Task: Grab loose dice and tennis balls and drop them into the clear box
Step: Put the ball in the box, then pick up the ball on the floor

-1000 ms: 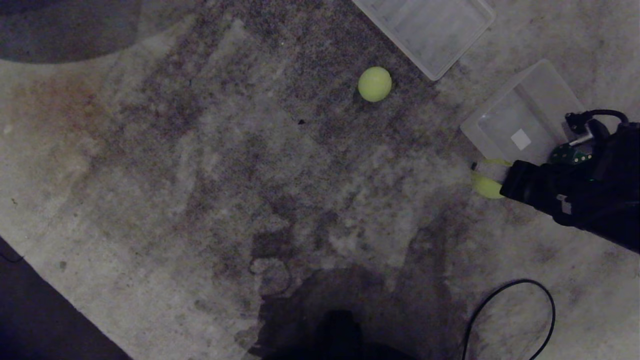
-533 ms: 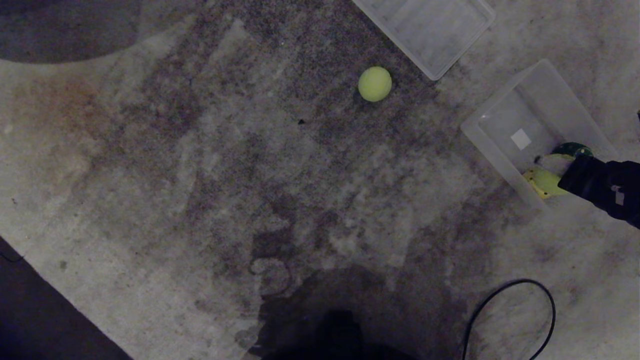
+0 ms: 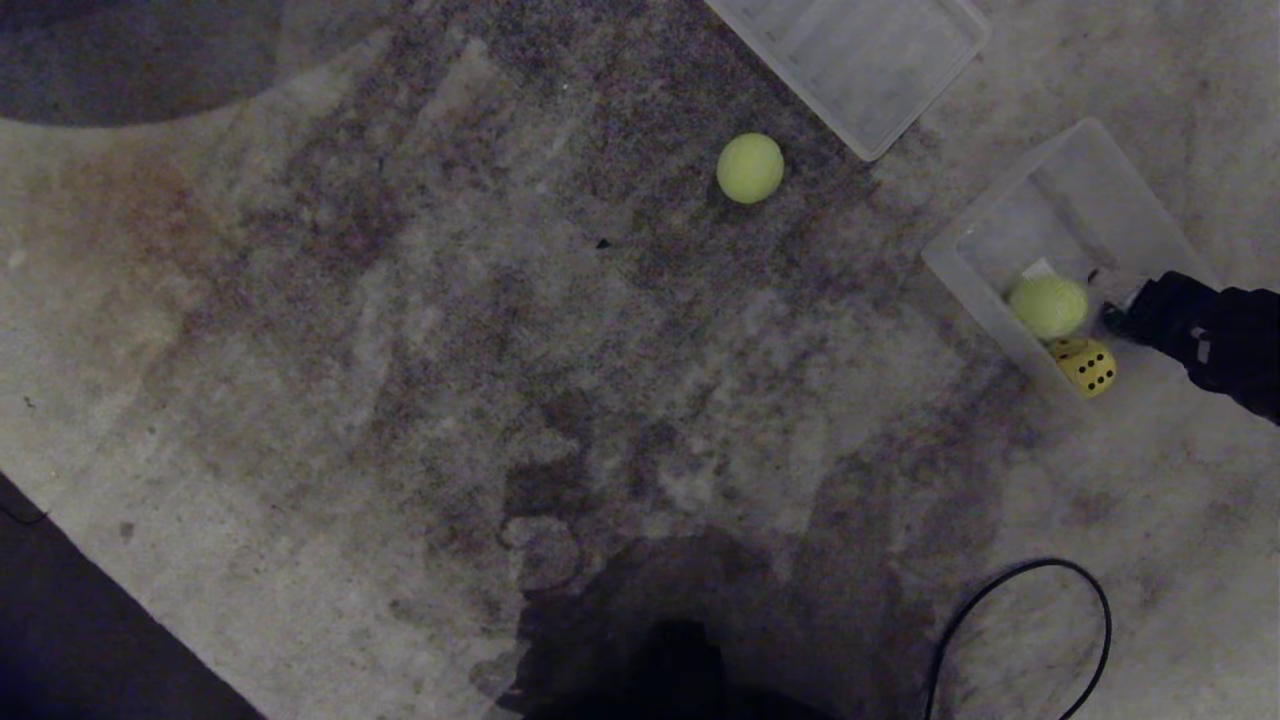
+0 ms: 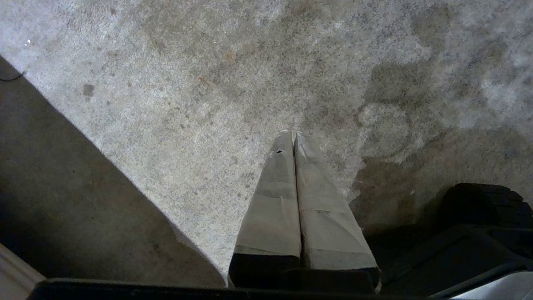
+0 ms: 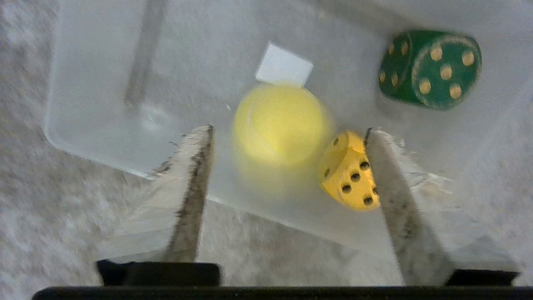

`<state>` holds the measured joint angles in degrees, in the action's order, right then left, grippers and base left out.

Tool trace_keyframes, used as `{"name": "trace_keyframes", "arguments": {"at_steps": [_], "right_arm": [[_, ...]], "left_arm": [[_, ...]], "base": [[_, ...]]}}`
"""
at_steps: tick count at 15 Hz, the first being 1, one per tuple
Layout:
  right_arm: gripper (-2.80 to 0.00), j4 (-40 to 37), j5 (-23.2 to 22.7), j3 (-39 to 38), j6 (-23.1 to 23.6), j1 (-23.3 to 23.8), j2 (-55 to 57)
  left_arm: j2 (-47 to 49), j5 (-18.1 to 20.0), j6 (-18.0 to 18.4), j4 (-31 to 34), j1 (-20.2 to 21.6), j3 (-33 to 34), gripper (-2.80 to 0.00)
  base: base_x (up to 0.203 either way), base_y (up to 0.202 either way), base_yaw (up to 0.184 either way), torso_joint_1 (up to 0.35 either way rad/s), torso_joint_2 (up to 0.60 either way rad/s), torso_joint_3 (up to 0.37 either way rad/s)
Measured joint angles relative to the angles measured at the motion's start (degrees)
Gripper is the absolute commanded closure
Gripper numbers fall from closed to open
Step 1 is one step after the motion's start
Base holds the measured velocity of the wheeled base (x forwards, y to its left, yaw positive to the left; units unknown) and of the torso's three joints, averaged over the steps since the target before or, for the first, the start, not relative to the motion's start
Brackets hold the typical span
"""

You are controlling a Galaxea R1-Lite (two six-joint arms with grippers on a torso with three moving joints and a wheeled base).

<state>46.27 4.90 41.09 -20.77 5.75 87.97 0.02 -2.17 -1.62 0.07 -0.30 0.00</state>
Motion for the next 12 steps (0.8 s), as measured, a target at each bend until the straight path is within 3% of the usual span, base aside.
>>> {"name": "trace_keyframes", "arguments": {"at_steps": [5,9,10,12], "right_arm": [[-2.8,-0.7,-0.7,-2.1,0.1,-0.3,-2.4],[-2.8,-9.8,-3.4,-7.8,0.0,-0.3,-12.1],[0.0,-12.7,-4.4,-9.5,0.0,-0.3,-15.2],[0.0,-18.8,-5.7,-13.0,0.0,-0.6,-22.3]], "left_arm": [[0.0,0.0,0.0,0.0,0.0,0.0,0.0],[0.0,0.0,0.0,0.0,0.0,0.0,0.0],[0.0,0.0,0.0,0.0,0.0,0.0,0.0],[0.0,0.0,0.0,0.0,0.0,0.0,0.0]], "base": [[0.0,0.0,0.0,0.0,0.0,0.0],[0.0,0.0,0.0,0.0,0.0,0.0],[0.0,0.0,0.0,0.0,0.0,0.0],[0.0,0.0,0.0,0.0,0.0,0.0]]}}
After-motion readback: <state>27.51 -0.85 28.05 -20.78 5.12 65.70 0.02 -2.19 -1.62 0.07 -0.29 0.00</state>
